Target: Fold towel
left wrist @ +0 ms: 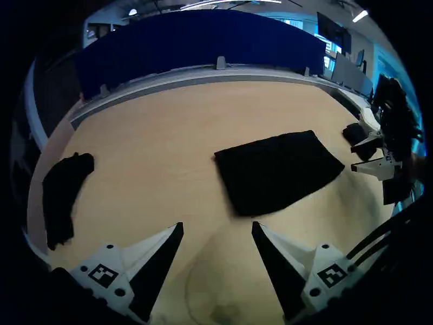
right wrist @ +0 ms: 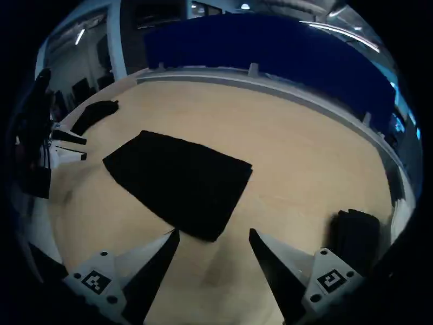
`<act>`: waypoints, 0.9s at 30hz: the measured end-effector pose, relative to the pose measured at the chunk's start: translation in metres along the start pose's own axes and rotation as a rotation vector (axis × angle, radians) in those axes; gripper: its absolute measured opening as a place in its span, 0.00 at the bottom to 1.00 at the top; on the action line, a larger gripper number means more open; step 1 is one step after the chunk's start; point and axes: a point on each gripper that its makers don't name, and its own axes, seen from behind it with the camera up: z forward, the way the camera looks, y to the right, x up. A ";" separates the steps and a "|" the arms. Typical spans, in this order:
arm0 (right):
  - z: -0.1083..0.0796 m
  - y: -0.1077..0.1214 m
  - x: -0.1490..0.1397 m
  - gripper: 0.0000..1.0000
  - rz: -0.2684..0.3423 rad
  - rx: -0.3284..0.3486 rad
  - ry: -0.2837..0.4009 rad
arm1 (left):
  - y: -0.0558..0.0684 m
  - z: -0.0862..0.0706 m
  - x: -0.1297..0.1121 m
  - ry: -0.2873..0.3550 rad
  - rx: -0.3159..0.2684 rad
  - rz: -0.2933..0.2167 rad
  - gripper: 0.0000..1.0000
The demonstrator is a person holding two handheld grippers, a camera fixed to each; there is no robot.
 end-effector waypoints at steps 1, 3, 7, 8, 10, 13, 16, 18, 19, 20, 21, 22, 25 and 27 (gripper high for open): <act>0.001 -0.001 -0.001 1.00 -0.012 0.006 -0.006 | -0.002 -0.004 -0.003 0.000 0.007 -0.008 0.94; 0.002 -0.003 -0.004 1.00 -0.039 0.019 -0.019 | -0.005 -0.011 -0.010 -0.001 0.023 -0.026 0.94; 0.005 -0.005 -0.009 0.99 -0.073 0.035 -0.038 | -0.009 -0.023 -0.019 0.003 0.039 -0.049 0.94; 0.005 -0.006 -0.010 0.99 -0.080 0.038 -0.041 | -0.010 -0.025 -0.020 0.005 0.042 -0.053 0.94; 0.007 -0.005 -0.011 0.99 -0.093 0.039 -0.049 | -0.011 -0.030 -0.022 0.007 0.049 -0.059 0.94; 0.010 -0.004 -0.014 0.99 -0.111 0.036 -0.059 | -0.013 -0.035 -0.025 0.011 0.057 -0.062 0.94; 0.013 -0.006 -0.016 0.95 -0.125 0.040 -0.067 | -0.015 -0.040 -0.028 0.013 0.064 -0.060 0.94; 0.015 -0.007 -0.017 0.90 -0.132 0.045 -0.072 | -0.016 -0.043 -0.031 0.014 0.069 -0.057 0.94; 0.016 -0.007 -0.017 0.86 -0.134 0.045 -0.074 | -0.017 -0.045 -0.032 0.014 0.071 -0.058 0.94; 0.016 -0.007 -0.018 0.83 -0.136 0.045 -0.075 | -0.017 -0.046 -0.034 0.014 0.073 -0.060 0.94; 0.017 -0.007 -0.018 0.79 -0.138 0.046 -0.077 | -0.018 -0.048 -0.036 0.014 0.076 -0.062 0.94; 0.018 -0.007 -0.019 0.77 -0.140 0.043 -0.081 | -0.018 -0.050 -0.037 0.013 0.077 -0.066 0.94; 0.021 -0.005 -0.021 0.71 -0.143 0.038 -0.092 | -0.018 -0.055 -0.043 0.010 0.079 -0.083 0.94; 0.023 -0.005 -0.023 0.65 -0.144 0.039 -0.100 | -0.018 -0.057 -0.047 0.007 0.078 -0.095 0.94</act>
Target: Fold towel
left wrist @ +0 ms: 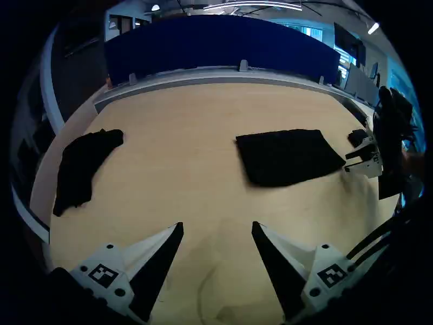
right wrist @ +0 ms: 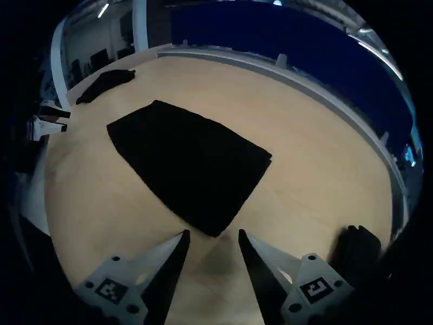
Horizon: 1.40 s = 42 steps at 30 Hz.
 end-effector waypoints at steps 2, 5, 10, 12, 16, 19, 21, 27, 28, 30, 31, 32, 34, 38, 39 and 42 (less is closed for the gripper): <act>0.001 0.000 -0.001 0.62 0.002 0.003 -0.002 | 0.000 -0.002 -0.003 -0.002 0.000 -0.007 0.94; 0.003 -0.001 -0.002 0.56 0.006 0.008 -0.007 | -0.001 -0.005 -0.007 -0.007 0.003 -0.011 0.94; 0.006 -0.003 -0.003 0.40 0.005 0.018 -0.012 | -0.004 -0.008 -0.012 -0.013 0.009 -0.010 0.94; 0.007 -0.003 -0.002 0.33 0.001 0.017 -0.011 | -0.005 -0.009 -0.014 -0.013 0.010 -0.011 0.94; 0.009 -0.003 -0.002 0.23 -0.003 0.015 -0.014 | -0.006 -0.010 -0.015 -0.014 0.011 -0.014 0.94; 0.010 -0.003 -0.002 0.09 -0.001 0.019 -0.017 | -0.006 -0.011 -0.016 -0.014 0.012 -0.014 0.94; 0.011 -0.003 -0.001 0.06 0.002 0.020 -0.018 | -0.006 -0.011 -0.016 -0.014 0.011 -0.014 0.94; 0.011 -0.002 0.003 0.05 0.004 0.016 -0.006 | -0.007 -0.011 -0.016 -0.014 0.013 -0.014 0.94; 0.009 -0.002 0.004 0.05 0.002 0.015 -0.003 | -0.007 -0.012 -0.016 -0.013 0.013 -0.015 0.94; 0.007 -0.002 0.008 0.05 -0.002 0.012 0.004 | -0.008 -0.012 -0.015 -0.012 0.013 -0.016 0.94; 0.006 -0.001 0.010 0.05 -0.005 0.010 0.006 | -0.008 -0.013 -0.014 -0.011 0.013 -0.017 0.94; 0.004 -0.001 0.012 0.05 -0.008 0.008 0.009 | -0.008 -0.013 -0.014 -0.010 0.013 -0.018 0.94; 0.001 -0.001 0.019 0.05 -0.018 0.005 0.018 | -0.009 -0.014 -0.013 -0.008 0.014 -0.019 0.94; -0.007 -0.003 0.037 0.05 -0.041 0.001 0.046 | -0.011 -0.014 -0.012 -0.003 0.018 -0.022 0.94; -0.009 -0.003 0.043 0.05 -0.048 0.000 0.054 | -0.012 -0.015 -0.011 -0.001 0.019 -0.024 0.94; -0.015 -0.005 0.061 0.04 -0.065 -0.002 0.074 | -0.013 -0.017 -0.008 0.009 0.022 -0.030 0.94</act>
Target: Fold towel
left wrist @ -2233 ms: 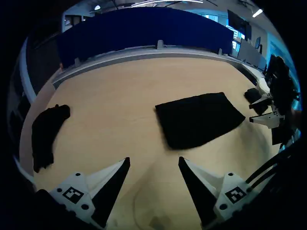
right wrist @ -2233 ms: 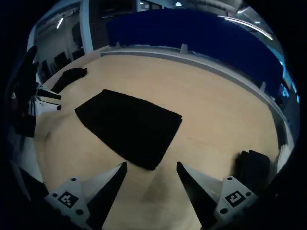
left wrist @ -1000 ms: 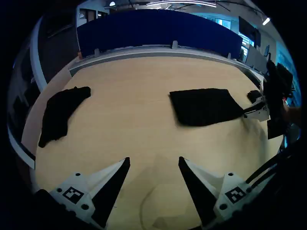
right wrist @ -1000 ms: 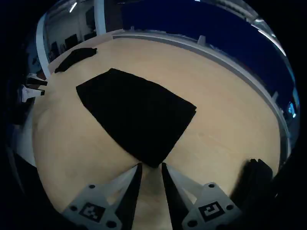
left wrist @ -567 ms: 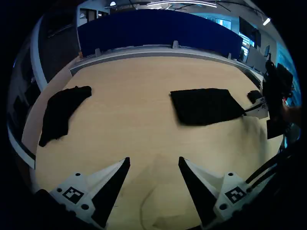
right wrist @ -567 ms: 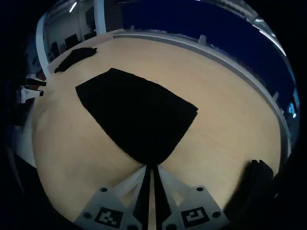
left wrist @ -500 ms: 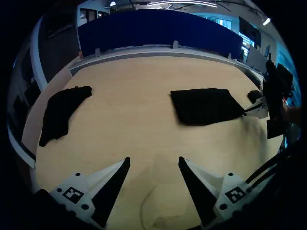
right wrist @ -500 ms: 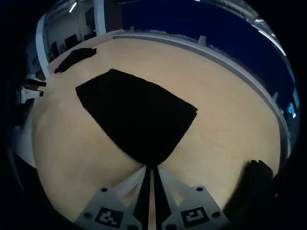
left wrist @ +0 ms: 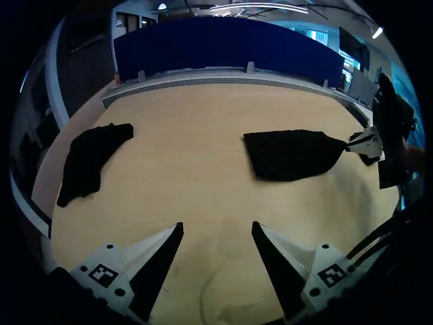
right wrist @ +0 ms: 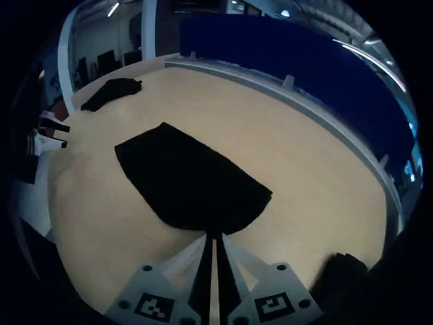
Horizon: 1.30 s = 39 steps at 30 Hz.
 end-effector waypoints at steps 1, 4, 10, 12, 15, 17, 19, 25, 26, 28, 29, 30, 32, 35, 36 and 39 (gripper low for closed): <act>-0.001 -0.001 0.006 0.04 -0.006 0.001 0.007 | 0.000 -0.001 0.001 0.004 0.000 -0.003 0.94; -0.005 -0.003 0.026 0.04 -0.027 0.004 0.028 | -0.002 -0.003 0.005 0.016 0.000 -0.013 0.94; -0.008 -0.011 0.063 0.04 -0.075 0.010 0.066 | -0.006 -0.007 0.009 0.034 0.001 -0.029 0.94; -0.009 -0.016 0.074 0.04 -0.092 0.013 0.078 | -0.006 -0.009 0.009 0.038 -0.001 -0.034 0.94; -0.009 -0.021 0.083 0.04 -0.110 0.016 0.085 | -0.007 -0.011 0.009 0.040 -0.003 -0.038 0.94; -0.008 -0.023 0.084 0.04 -0.116 0.018 0.082 | -0.007 -0.012 0.008 0.041 -0.004 -0.038 0.94; -0.008 -0.025 0.085 0.04 -0.122 0.019 0.079 | -0.008 -0.013 0.008 0.042 -0.004 -0.039 0.94; -0.003 -0.036 0.095 0.04 -0.146 0.035 0.078 | -0.014 -0.019 0.009 0.048 0.001 -0.040 0.94; -0.002 -0.039 0.098 0.04 -0.152 0.040 0.079 | -0.016 -0.020 0.009 0.049 0.004 -0.039 0.94; 0.002 -0.046 0.105 0.04 -0.170 0.052 0.080 | -0.019 -0.023 0.009 0.051 0.010 -0.039 0.94; 0.004 -0.050 0.108 0.04 -0.179 0.059 0.080 | -0.021 -0.025 0.009 0.053 0.014 -0.039 0.94; 0.007 -0.054 0.111 0.04 -0.188 0.066 0.080 | -0.022 -0.027 0.008 0.054 0.017 -0.039 0.94; 0.014 -0.066 0.118 0.04 -0.211 0.085 0.080 | -0.026 -0.030 0.007 0.057 0.030 -0.041 0.94; 0.025 -0.084 0.127 0.04 -0.246 0.117 0.077 | -0.031 -0.035 0.004 0.061 0.043 -0.046 0.94; 0.029 -0.091 0.130 0.04 -0.258 0.129 0.076 | -0.032 -0.037 0.003 0.062 0.047 -0.048 0.94; 0.043 -0.112 0.134 0.04 -0.296 0.167 0.059 | -0.034 -0.041 0.000 0.065 0.054 -0.063 0.94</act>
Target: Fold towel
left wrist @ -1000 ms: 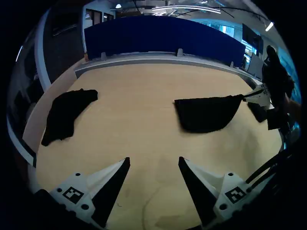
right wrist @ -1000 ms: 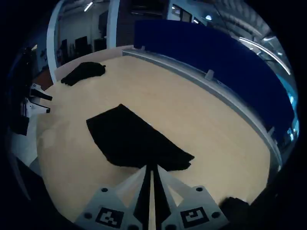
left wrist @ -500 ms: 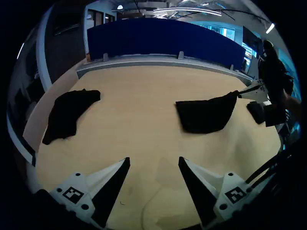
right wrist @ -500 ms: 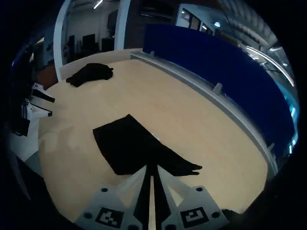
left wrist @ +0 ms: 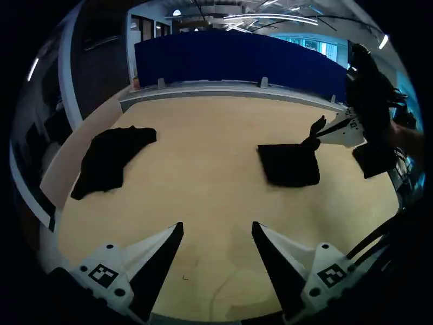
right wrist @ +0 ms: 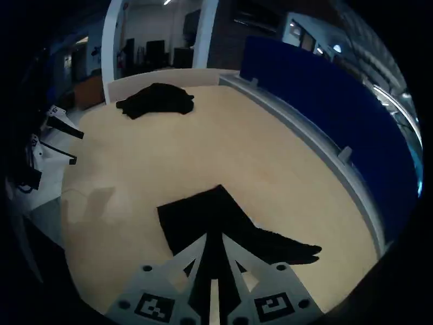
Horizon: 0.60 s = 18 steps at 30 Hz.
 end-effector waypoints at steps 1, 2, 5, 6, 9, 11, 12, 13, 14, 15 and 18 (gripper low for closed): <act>0.008 -0.007 0.000 0.04 -0.010 0.017 -0.010 | -0.001 -0.001 -0.002 -0.001 0.002 -0.008 0.94; 0.016 -0.014 0.000 0.04 -0.018 0.032 -0.019 | -0.001 -0.002 -0.003 -0.001 0.005 -0.016 0.94; 0.041 -0.034 -0.003 0.04 -0.033 0.077 -0.048 | -0.002 -0.003 -0.007 -0.002 0.009 -0.036 0.94; 0.049 -0.040 -0.005 0.04 -0.036 0.091 -0.057 | -0.003 -0.004 -0.009 -0.002 0.009 -0.042 0.94; 0.069 -0.054 -0.011 0.04 -0.033 0.117 -0.080 | -0.005 -0.004 -0.013 -0.003 0.018 -0.052 0.94; 0.076 -0.059 -0.014 0.04 -0.030 0.127 -0.092 | -0.006 -0.004 -0.015 -0.003 0.019 -0.057 0.94; 0.079 -0.062 -0.016 0.04 -0.029 0.132 -0.098 | -0.006 -0.005 -0.016 -0.003 0.020 -0.059 0.94; 0.080 -0.063 -0.017 0.04 -0.030 0.133 -0.101 | -0.007 -0.005 -0.017 -0.003 0.020 -0.060 0.94; 0.080 -0.064 -0.018 0.04 -0.030 0.134 -0.103 | -0.007 -0.005 -0.018 -0.003 0.020 -0.062 0.94; 0.080 -0.065 -0.019 0.04 -0.031 0.135 -0.105 | -0.008 -0.005 -0.018 -0.003 0.020 -0.063 0.94; 0.079 -0.063 -0.019 0.06 -0.030 0.128 -0.103 | -0.009 -0.005 -0.018 -0.003 0.020 -0.065 0.94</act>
